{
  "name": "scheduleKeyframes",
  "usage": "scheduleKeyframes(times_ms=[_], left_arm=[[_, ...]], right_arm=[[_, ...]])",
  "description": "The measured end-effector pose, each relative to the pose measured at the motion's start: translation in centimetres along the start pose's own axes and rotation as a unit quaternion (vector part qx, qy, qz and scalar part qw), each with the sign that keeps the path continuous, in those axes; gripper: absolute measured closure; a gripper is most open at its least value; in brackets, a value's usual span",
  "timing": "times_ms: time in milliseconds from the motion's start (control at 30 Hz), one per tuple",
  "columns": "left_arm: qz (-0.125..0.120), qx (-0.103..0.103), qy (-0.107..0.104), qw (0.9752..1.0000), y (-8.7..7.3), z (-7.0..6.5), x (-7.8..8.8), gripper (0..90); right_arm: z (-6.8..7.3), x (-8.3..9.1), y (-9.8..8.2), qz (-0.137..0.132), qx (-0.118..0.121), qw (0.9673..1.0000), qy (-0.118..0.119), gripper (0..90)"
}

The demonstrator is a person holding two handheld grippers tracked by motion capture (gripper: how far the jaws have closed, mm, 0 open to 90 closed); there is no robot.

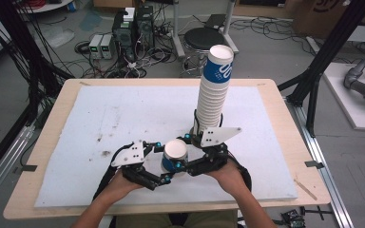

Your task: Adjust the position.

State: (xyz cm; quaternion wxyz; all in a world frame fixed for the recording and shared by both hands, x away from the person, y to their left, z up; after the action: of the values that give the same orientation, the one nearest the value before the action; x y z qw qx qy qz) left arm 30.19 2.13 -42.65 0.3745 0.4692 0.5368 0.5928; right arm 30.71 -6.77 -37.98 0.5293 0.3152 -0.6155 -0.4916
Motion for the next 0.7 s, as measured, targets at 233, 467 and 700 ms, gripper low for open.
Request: scheduleKeyframes(times_ms=[233, 467, 700], left_arm=[[0.007, 0.002, 0.0, 1.0, -0.43, -0.13, -0.44, 13.6], [0.018, -0.003, 0.0, 0.9998, -0.67, -0.02, -0.45, 19.5], [0.042, -0.021, -0.003, 0.9989, -1.0, -0.05, -0.45, 26.0]], right_arm=[[0.14, -0.09, 0.31, -0.015, -0.007, 0.9998, 0.006, 30.3], [-0.05, -0.03, 0.03, -0.015, -0.01, 0.9998, 0.003, 30.5], [-0.03, -0.15, -0.43, -0.017, -0.023, 0.9996, 0.003, 21.8]])
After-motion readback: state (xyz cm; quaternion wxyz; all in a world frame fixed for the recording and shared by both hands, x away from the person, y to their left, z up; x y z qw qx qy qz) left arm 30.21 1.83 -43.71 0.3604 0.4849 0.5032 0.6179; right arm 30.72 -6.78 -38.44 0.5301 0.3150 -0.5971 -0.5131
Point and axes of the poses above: each handheld gripper's, and its own axes: x roughly backward along the jaws, y roughly out of its top, z roughly to its left, the point moved 9 cm from there along -x, roughly forward along the jaws, and after that the axes turned 2 degrees about -z, right-handed, at the moved point
